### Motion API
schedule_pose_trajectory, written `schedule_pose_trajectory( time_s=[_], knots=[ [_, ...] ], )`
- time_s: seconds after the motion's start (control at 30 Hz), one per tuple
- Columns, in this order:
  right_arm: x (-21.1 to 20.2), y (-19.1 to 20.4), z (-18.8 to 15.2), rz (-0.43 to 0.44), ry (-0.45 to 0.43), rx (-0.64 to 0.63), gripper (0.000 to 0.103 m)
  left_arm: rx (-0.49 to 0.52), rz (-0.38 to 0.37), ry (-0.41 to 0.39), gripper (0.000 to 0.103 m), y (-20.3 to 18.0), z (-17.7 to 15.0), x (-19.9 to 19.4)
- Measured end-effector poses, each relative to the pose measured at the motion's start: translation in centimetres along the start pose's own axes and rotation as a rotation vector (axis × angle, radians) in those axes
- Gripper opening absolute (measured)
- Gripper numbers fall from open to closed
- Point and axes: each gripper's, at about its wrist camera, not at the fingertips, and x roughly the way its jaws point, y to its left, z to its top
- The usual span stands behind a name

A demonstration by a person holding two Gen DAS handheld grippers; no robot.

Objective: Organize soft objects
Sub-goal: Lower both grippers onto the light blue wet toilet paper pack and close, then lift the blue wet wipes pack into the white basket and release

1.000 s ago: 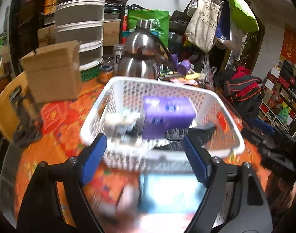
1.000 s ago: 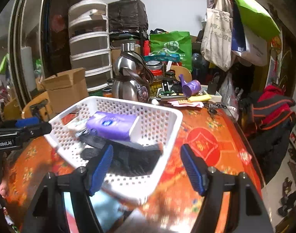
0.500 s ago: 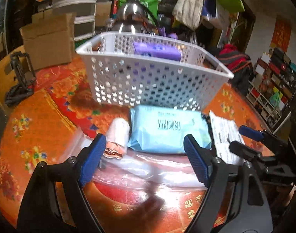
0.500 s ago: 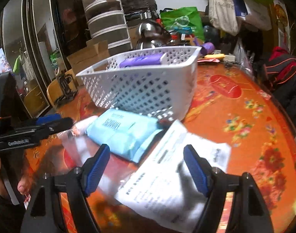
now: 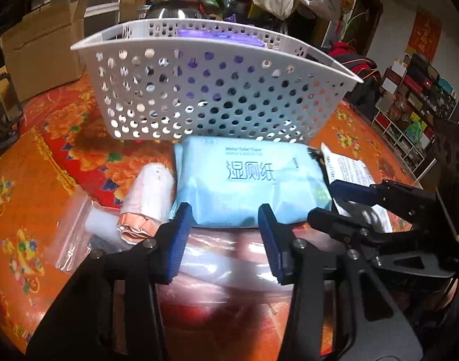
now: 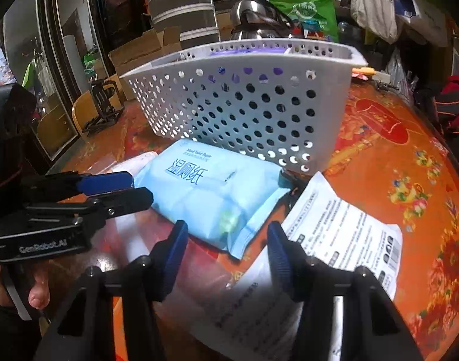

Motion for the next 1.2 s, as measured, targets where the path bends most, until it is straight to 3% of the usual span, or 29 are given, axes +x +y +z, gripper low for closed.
schedule_pose_trajectory(
  time_s=[0.33,0.47,0.63,0.83,1.07,1.2],
  knots=[
    [1.0,-0.5,0.3,-0.006,0.035,-0.006,0.054,-0.006,0.019,0.028,0.045,1.6,0.8,1.4],
    [1.4,-0.5,0.3,0.009,0.049,-0.005,0.054,0.002,0.022,0.043,0.058,2.0,1.4,1.9],
    [1.9,-0.6,0.5,0.026,0.066,0.004,0.054,-0.033,-0.029,0.068,0.059,3.0,1.9,2.8],
    [2.0,-0.3,0.6,0.041,0.069,0.003,0.040,-0.039,-0.092,0.078,0.036,3.1,1.8,3.1],
    [1.6,-0.5,0.8,0.061,0.044,0.014,0.025,-0.025,-0.094,0.052,0.026,2.2,1.1,2.4],
    [0.7,-0.3,0.6,0.073,0.023,0.007,0.023,-0.027,-0.086,0.025,0.025,2.2,0.4,1.1]
  ],
)
